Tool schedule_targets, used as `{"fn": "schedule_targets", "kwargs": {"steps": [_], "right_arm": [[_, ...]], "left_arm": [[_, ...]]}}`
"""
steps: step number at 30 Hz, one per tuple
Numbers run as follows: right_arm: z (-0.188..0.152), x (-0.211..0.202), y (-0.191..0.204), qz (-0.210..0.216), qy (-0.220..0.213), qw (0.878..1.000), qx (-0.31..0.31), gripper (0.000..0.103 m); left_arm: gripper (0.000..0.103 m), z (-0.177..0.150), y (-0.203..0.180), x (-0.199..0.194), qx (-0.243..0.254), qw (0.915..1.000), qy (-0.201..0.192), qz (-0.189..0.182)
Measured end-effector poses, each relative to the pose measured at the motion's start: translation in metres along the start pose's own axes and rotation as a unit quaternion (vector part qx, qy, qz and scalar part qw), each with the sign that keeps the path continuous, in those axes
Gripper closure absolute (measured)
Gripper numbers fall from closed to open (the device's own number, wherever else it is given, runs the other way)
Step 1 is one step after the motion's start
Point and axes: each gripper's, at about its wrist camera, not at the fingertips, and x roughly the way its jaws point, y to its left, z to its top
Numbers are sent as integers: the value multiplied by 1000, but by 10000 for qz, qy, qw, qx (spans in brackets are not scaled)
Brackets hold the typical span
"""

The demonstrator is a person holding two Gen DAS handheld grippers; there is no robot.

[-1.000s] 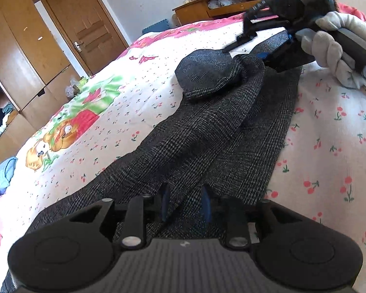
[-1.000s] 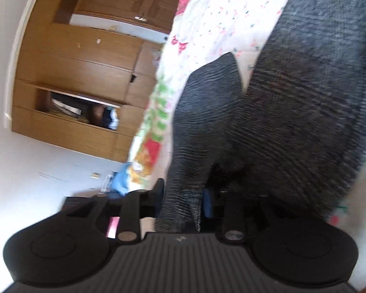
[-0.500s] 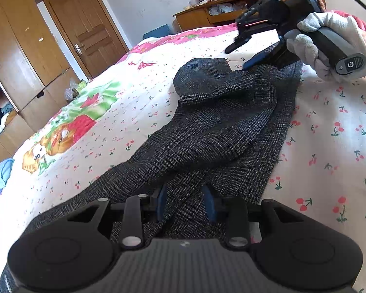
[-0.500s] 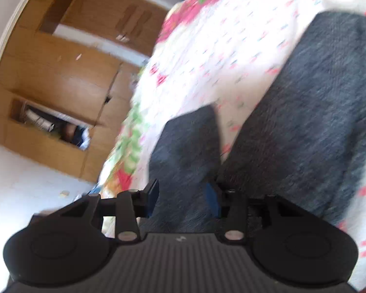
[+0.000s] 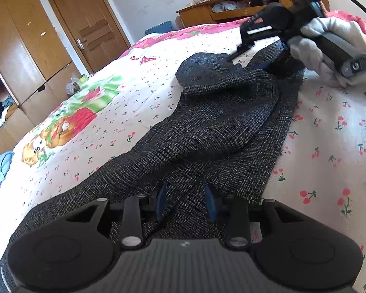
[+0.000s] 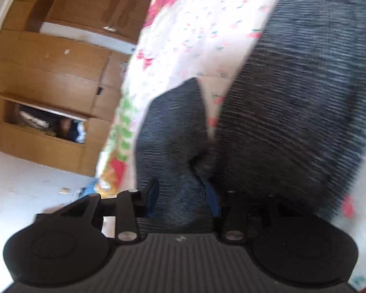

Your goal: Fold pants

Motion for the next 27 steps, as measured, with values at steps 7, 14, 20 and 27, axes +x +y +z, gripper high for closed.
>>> {"fn": "schedule_targets", "kwargs": {"steps": [7,14,20,27], "right_arm": [[6,11,1,87,4,9999,-119,59],[15,16,-3,-253,-528,9978,-316,61],[29,49,14,-625,-398,9954,-612,79],[32,23,29,-1347,-748,9792,-1319,63]], "left_arm": [[53,3,0,3,-14,10000,4,-1],[53,3,-1,6,30,10000,27,-19],[53,13,4,12,-267,9996,-31,-57],[49,13,0,13,-202,9997,-71,-146]]}}
